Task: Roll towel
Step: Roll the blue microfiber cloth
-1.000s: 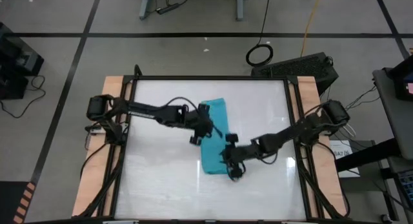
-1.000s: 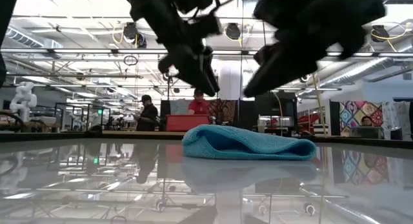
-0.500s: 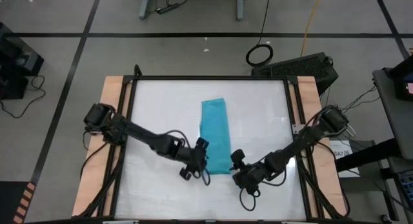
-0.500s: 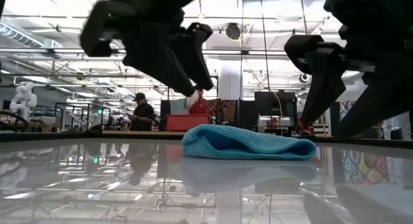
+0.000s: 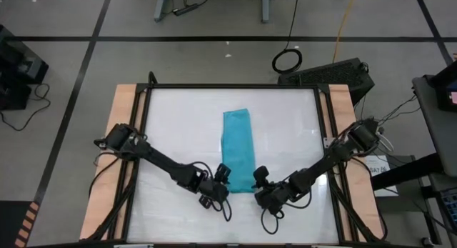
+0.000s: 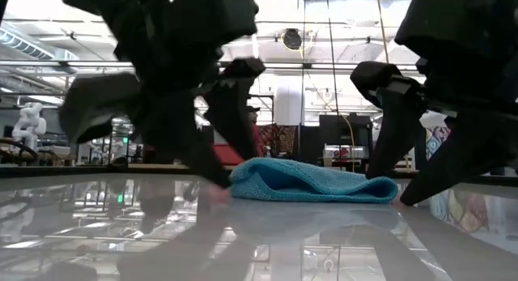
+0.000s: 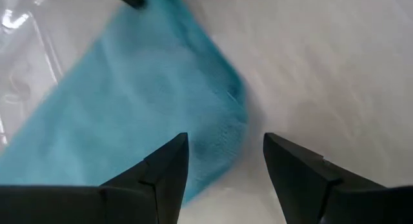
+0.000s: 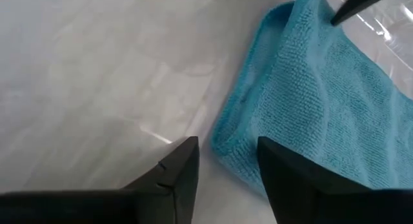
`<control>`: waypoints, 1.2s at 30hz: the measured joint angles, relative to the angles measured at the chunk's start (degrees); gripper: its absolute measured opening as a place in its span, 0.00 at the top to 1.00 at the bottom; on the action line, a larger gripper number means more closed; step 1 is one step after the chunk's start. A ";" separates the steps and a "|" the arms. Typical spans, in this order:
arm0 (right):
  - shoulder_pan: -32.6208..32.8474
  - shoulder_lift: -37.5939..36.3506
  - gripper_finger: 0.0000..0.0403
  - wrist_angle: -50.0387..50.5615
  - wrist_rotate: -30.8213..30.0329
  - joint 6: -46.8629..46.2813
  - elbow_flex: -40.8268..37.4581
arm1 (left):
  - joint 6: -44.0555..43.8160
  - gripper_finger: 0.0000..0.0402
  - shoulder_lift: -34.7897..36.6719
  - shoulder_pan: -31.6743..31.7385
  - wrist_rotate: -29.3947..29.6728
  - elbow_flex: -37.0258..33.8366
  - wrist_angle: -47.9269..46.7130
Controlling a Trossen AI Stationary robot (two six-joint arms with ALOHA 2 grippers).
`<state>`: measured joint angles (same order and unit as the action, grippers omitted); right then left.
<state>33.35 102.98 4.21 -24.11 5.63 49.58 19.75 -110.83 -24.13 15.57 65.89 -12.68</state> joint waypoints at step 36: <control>-1.14 -0.98 1.00 -3.64 1.65 -23.30 -0.15 | -8.83 0.88 -2.64 -0.60 1.56 -0.02 5.30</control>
<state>32.22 102.00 0.57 -22.47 -17.67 49.43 10.92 -113.47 -24.73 17.14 65.87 -7.38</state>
